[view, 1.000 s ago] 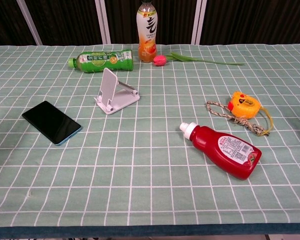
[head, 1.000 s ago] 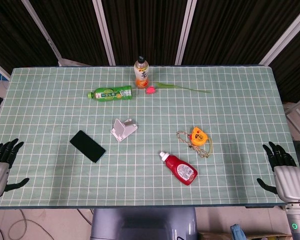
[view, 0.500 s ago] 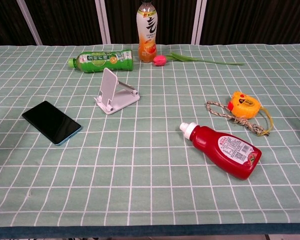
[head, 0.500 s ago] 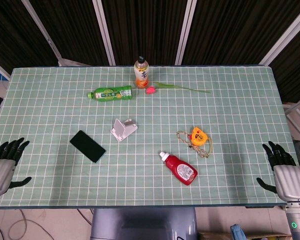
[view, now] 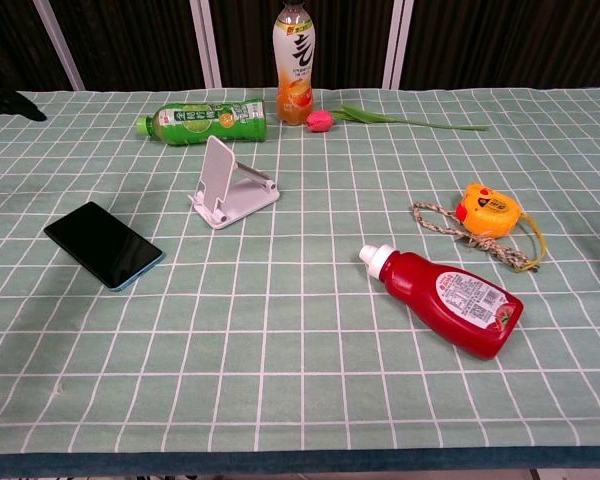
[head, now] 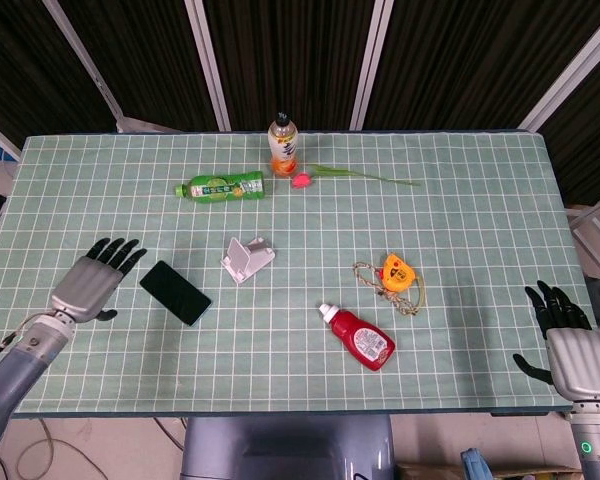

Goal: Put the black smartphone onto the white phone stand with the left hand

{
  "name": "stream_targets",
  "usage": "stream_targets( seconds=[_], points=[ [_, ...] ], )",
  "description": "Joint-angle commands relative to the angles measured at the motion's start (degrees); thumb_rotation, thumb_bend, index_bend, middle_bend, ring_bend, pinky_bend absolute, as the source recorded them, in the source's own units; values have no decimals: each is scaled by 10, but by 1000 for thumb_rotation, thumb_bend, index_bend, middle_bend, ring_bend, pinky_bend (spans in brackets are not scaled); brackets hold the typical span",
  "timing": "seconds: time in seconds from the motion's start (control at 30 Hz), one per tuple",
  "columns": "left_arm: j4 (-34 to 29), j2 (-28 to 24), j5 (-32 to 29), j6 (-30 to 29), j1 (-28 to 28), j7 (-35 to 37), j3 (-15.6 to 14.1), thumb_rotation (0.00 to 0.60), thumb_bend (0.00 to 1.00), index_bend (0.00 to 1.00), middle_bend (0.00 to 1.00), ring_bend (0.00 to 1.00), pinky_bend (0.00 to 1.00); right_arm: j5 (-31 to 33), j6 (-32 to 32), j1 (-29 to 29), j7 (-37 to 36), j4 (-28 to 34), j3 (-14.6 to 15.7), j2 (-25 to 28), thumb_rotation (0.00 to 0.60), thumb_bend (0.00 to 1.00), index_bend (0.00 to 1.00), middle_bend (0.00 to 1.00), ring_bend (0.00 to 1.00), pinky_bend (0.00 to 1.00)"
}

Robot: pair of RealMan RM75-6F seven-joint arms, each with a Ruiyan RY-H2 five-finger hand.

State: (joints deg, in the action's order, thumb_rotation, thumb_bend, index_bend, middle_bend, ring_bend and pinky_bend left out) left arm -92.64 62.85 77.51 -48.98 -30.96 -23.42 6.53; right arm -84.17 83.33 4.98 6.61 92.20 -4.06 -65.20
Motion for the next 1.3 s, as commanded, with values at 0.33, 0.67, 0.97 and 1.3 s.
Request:
stream_targets(
  seconds=[0.33,0.67,0.97,1.3],
  points=[
    [56,57,-60,86,-81,-62,-10,600,73,108,130,111,218,2,-1,1,-1,0,0,0,600,268,32,0,0,178],
    [79,84,-79,114,-112,-86,-32,600,72,119,144,111,218,2,-1,1,-4,1,0,1,600,279,32,0,0,178],
    [101,111,-114,120,-134,-120,-52,600,72,145,145,111,215,2,-2,1,-7,0,0,1,600,284,36,0,0,178],
    [111,142,-149,110,-155,-153,-66,600,73,146,146,111,211,3,-3,1,-8,0,0,2,600,285,43,0,0,178]
  ],
)
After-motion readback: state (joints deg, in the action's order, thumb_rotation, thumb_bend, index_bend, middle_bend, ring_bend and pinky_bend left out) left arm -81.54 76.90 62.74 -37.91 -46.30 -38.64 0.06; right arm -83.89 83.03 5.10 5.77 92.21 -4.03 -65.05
